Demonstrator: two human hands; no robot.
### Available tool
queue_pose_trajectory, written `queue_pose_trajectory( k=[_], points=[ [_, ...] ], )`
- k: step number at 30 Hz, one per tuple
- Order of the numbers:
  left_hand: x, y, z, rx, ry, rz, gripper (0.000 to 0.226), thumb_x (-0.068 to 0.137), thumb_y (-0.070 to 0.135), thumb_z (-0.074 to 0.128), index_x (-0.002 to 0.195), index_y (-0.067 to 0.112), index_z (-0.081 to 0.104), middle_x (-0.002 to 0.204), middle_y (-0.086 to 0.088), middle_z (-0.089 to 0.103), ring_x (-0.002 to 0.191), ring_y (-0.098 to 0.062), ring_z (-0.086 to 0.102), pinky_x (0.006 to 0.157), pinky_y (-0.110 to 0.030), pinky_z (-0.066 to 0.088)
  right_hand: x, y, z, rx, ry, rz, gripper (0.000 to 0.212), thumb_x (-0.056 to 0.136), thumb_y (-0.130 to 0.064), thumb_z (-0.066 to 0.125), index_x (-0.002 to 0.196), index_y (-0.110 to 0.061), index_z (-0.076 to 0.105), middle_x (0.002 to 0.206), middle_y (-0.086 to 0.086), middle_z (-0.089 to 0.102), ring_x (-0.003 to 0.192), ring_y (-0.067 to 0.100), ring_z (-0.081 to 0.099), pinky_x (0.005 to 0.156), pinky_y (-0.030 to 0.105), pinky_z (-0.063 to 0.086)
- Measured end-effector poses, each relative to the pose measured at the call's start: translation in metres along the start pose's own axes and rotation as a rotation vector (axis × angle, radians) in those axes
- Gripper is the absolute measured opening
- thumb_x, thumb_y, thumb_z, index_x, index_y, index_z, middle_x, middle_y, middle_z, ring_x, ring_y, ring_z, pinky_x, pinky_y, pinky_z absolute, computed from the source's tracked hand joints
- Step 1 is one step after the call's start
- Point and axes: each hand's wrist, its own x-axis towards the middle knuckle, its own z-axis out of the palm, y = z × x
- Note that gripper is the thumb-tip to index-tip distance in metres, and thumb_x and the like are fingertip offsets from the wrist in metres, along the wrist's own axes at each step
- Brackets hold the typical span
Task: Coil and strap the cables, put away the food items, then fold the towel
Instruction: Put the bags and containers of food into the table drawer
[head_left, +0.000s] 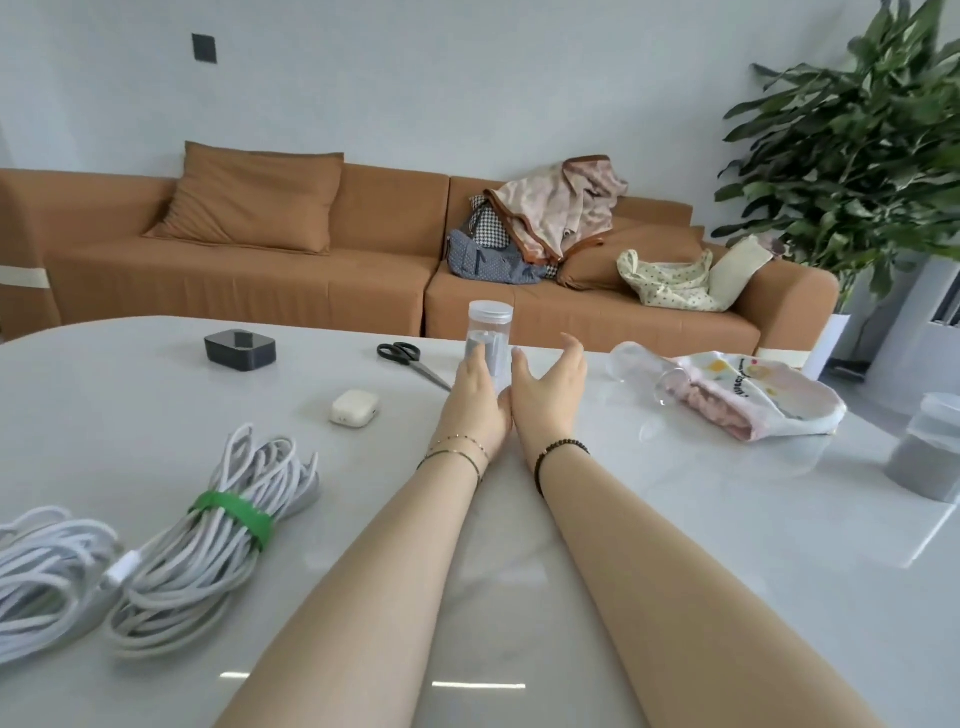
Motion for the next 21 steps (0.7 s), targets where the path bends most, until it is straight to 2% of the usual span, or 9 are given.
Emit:
queue_pose_trajectory(
  k=[2,4,7,9,12,14,16,18,21],
  points=[
    [0.015,-0.006,0.008,0.025,0.042,0.02,0.082,0.1,0.024,0.058,0.159,0.008,0.004,0.166,-0.012,0.015,0.152,-0.024,0.019,0.116,-0.026,0.016,0.017,0.013,-0.012,-0.218,0.129,-0.064,0.058,0.089,-0.028,0.066,0.14,-0.013,0.043,0.146,0.005,0.043,0.139,0.026,0.035,0.112,0.035,0.028],
    [0.031,-0.01,0.016,0.034,0.087,0.003,0.093,0.097,0.028,0.065,0.16,0.01,-0.001,0.168,-0.011,0.005,0.155,-0.022,0.009,0.119,-0.025,0.009,0.04,0.032,-0.034,-0.475,0.189,-0.076,0.063,0.087,-0.031,0.068,0.142,-0.016,0.042,0.153,0.005,0.039,0.145,0.028,0.027,0.118,0.043,0.019],
    [0.049,-0.013,0.025,0.03,0.156,0.02,0.098,0.094,0.022,0.069,0.159,0.01,-0.002,0.169,-0.01,-0.001,0.155,-0.021,0.005,0.117,-0.022,0.009,0.073,0.06,-0.068,-0.698,0.149,0.03,0.074,0.084,-0.036,0.074,0.146,-0.022,0.037,0.162,0.007,0.025,0.15,0.034,0.014,0.122,0.05,0.008],
    [0.061,-0.014,0.028,-0.02,0.198,0.037,0.1,0.091,0.015,0.072,0.159,0.011,0.0,0.168,-0.012,0.001,0.155,-0.022,0.007,0.115,-0.02,0.012,0.085,0.07,-0.081,-0.76,0.094,0.084,0.084,0.08,-0.04,0.078,0.149,-0.027,0.032,0.164,0.009,0.019,0.15,0.036,0.012,0.122,0.051,0.008],
    [0.079,-0.023,0.033,-0.078,0.209,-0.014,0.106,0.085,0.011,0.078,0.158,0.009,0.002,0.166,-0.015,0.01,0.152,-0.027,0.019,0.119,-0.028,0.016,0.094,0.076,-0.082,-0.752,0.052,0.119,0.091,0.077,-0.038,0.08,0.151,-0.029,0.028,0.162,0.01,0.021,0.148,0.036,0.019,0.119,0.048,0.017],
    [0.086,-0.027,0.037,-0.098,0.161,-0.105,0.103,0.086,0.015,0.078,0.156,0.01,0.003,0.162,-0.013,0.02,0.144,-0.03,0.034,0.119,-0.036,0.026,0.097,0.079,-0.081,-0.735,0.055,0.125,0.084,0.081,-0.024,0.075,0.151,-0.024,0.028,0.157,0.011,0.028,0.143,0.036,0.026,0.115,0.046,0.023],
    [0.09,-0.027,0.039,-0.095,0.109,-0.203,0.097,0.089,0.019,0.074,0.154,0.011,0.003,0.157,-0.012,0.033,0.134,-0.033,0.046,0.112,-0.041,0.035,0.1,0.081,-0.081,-0.695,0.075,0.158,0.071,0.084,-0.013,0.066,0.147,-0.016,0.034,0.151,0.013,0.036,0.139,0.036,0.032,0.111,0.044,0.028],
    [0.093,-0.029,0.038,-0.074,0.088,-0.261,0.097,0.092,0.023,0.071,0.155,0.011,-0.001,0.15,-0.014,0.044,0.128,-0.035,0.052,0.107,-0.041,0.04,0.099,0.081,-0.083,-0.638,0.057,0.174,0.062,0.084,-0.013,0.064,0.141,-0.011,0.04,0.148,0.013,0.041,0.137,0.036,0.034,0.11,0.043,0.03],
    [0.097,-0.031,0.037,0.012,0.099,-0.32,0.11,0.087,0.035,0.075,0.157,0.014,-0.007,0.142,-0.019,0.052,0.127,-0.038,0.052,0.106,-0.045,0.042,0.096,0.077,-0.084,-0.435,-0.059,0.147,0.071,0.081,-0.024,0.072,0.144,-0.008,0.042,0.144,0.011,0.045,0.134,0.031,0.039,0.107,0.037,0.035]
  ],
)
